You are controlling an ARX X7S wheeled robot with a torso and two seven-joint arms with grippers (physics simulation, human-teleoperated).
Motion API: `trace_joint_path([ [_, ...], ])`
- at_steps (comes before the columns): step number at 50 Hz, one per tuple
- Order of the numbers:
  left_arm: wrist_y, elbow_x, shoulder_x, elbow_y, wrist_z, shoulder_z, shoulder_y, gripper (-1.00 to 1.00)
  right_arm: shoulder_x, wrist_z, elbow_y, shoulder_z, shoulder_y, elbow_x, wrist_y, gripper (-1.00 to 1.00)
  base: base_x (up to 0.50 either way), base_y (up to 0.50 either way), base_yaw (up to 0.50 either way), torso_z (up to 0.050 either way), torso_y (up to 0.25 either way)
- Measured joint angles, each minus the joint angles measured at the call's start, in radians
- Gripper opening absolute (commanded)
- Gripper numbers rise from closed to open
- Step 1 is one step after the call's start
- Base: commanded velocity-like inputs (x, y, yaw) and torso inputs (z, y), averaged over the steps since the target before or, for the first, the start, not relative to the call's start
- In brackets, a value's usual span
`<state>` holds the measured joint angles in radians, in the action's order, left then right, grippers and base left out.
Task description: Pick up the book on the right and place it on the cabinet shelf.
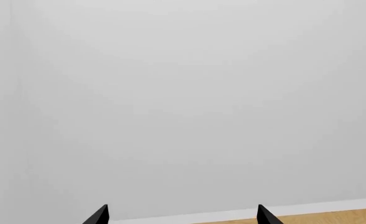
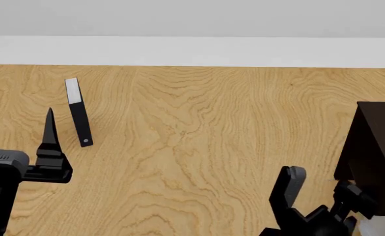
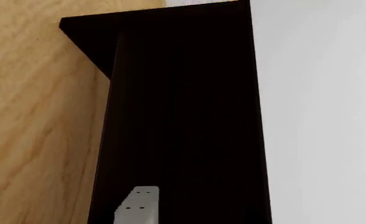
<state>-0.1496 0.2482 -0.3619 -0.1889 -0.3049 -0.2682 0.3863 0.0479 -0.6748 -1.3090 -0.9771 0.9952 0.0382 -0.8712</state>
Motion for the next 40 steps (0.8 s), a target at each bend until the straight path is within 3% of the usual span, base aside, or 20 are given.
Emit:
trace_joint_path([
  [19,-0.008,0.008,-0.005,-0.014,-0.006,0.000,-0.001,1.00,-0.008,0.066,0.000,0.077,-0.011,-0.015,0.172,1.00,0.00,0.00,0.00,0.000,0.000],
  [40,0.007,0.011,-0.005,0.006,-0.005,-0.002,0.004,1.00,-0.009,0.255,0.001,0.370,-0.031,0.009,0.369,1.00,0.00,0.00,0.00,0.000,0.000],
])
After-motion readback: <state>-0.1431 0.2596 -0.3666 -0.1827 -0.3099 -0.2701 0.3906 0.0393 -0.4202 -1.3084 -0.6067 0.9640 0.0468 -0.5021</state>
